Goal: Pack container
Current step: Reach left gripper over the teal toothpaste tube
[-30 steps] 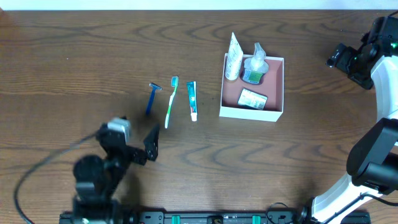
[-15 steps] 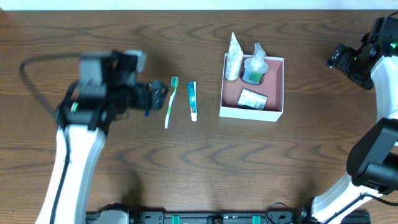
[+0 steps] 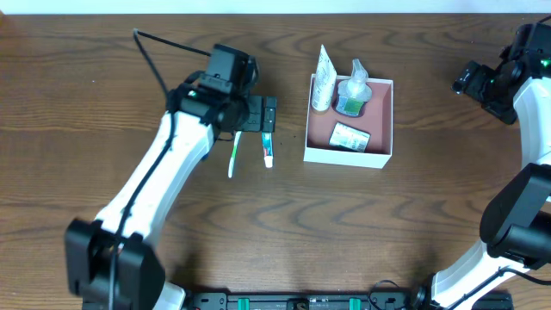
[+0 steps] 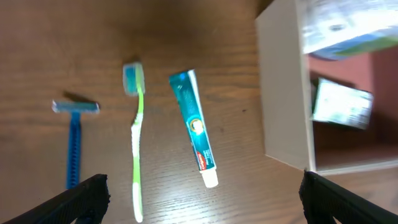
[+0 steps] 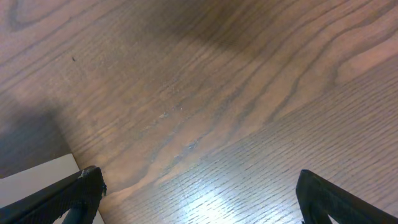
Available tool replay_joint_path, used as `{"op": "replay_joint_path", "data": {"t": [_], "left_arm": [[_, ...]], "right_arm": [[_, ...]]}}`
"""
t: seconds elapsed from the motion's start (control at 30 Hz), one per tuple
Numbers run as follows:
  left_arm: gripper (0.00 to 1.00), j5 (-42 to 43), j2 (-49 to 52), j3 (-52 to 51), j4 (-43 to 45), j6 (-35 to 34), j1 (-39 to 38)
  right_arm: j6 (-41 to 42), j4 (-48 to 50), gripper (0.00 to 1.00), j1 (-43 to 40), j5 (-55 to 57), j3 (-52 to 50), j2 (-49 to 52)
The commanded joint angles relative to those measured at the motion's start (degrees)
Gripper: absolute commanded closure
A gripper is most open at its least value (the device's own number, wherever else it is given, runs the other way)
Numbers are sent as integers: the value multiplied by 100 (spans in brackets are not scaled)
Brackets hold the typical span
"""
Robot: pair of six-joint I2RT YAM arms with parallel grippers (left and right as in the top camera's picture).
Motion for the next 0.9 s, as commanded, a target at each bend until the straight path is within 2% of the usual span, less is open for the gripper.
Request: {"op": "replay_joint_path", "data": {"t": [0.0, 0.43, 0.87], "left_arm": [[2, 33, 328, 138, 17, -573, -17], [2, 44, 1486, 166, 120, -529, -238], [2, 42, 1991, 166, 492, -529, -238]], "right_arm": [[57, -4, 1, 13, 20, -24, 13], [57, -4, 1, 15, 20, -24, 11], [57, -4, 1, 15, 20, -24, 11]]}}
